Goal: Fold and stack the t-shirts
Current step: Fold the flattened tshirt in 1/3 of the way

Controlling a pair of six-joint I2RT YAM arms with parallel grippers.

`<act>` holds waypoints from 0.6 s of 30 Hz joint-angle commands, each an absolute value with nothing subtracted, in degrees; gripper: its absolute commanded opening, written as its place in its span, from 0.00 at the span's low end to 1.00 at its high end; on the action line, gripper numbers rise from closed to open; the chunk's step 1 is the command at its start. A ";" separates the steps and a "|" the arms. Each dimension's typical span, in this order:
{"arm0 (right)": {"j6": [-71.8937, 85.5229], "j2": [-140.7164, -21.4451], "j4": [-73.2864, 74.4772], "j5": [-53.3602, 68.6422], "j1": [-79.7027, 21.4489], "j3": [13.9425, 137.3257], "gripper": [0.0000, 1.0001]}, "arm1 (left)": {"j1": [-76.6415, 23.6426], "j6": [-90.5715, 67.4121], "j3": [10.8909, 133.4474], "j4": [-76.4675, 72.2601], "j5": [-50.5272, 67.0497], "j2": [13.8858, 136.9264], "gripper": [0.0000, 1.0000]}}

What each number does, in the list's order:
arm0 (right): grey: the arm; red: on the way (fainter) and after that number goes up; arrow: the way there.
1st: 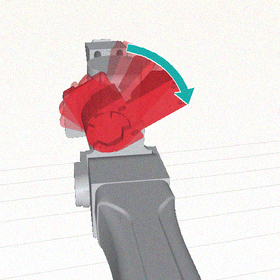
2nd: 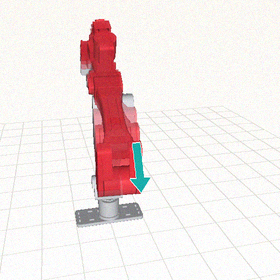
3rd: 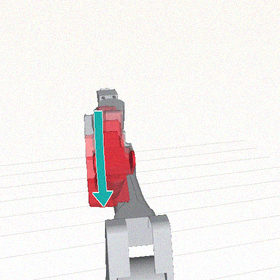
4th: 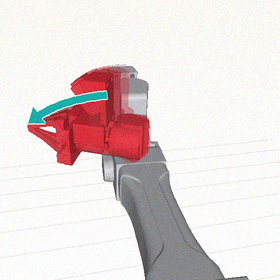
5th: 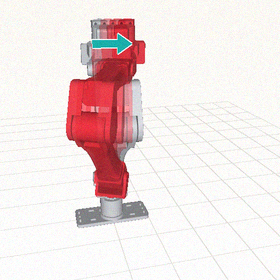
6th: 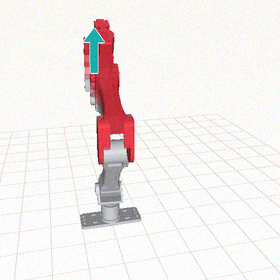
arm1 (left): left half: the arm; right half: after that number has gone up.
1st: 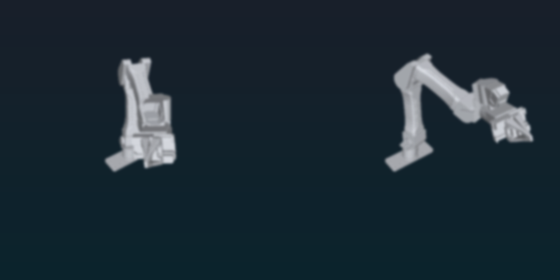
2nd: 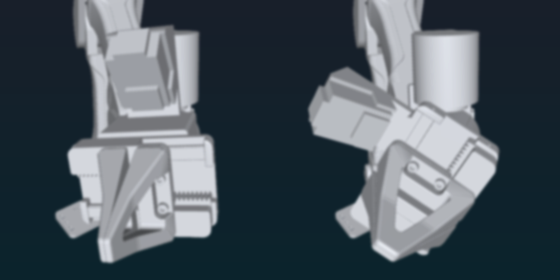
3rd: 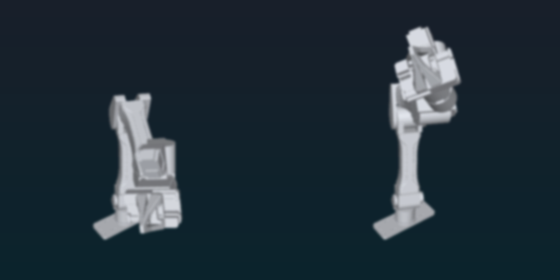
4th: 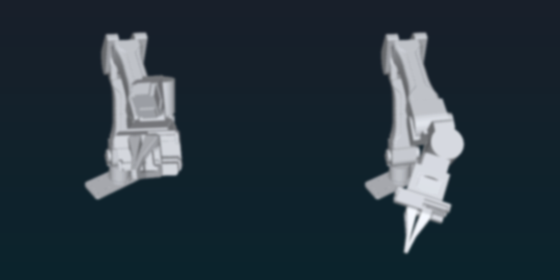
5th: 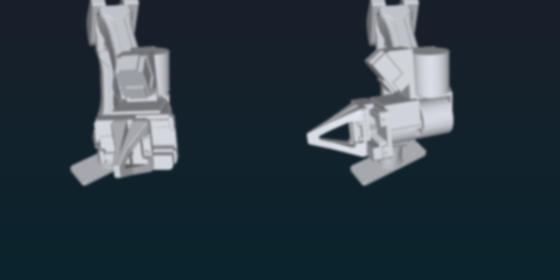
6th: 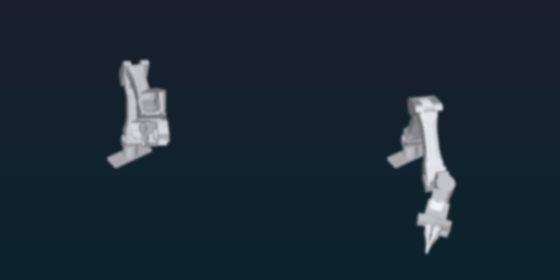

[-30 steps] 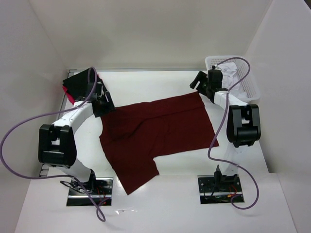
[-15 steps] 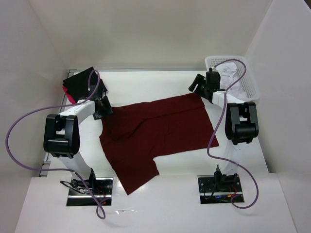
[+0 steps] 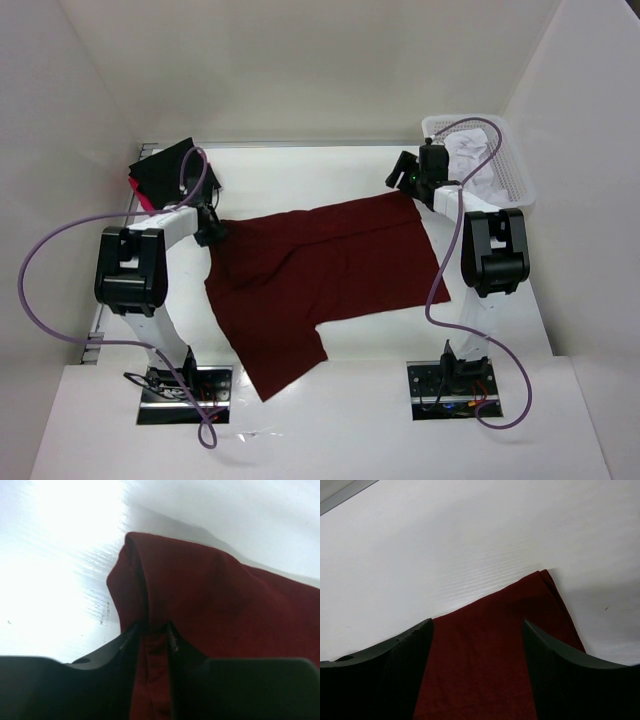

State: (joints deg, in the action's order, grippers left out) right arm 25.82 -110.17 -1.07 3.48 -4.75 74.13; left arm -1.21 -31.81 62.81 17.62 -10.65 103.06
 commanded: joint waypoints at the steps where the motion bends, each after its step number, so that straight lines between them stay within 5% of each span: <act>1: 24.52 -110.04 -1.14 2.37 -5.27 76.82 0.76 | -0.26 -32.96 64.16 16.08 -13.00 103.71 0.33; 12: 24.52 -109.51 -1.14 2.37 -5.80 76.82 0.73 | 2.02 -28.66 69.79 17.93 -13.01 103.99 0.10; 18: 24.00 -109.51 -1.14 2.37 -5.80 76.29 0.73 | 3.16 -25.76 74.56 18.98 -13.62 107.79 0.05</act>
State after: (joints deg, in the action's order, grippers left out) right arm 25.58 -110.17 -0.69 3.40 -5.15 74.26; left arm 2.25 -28.90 71.14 18.79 -11.84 105.50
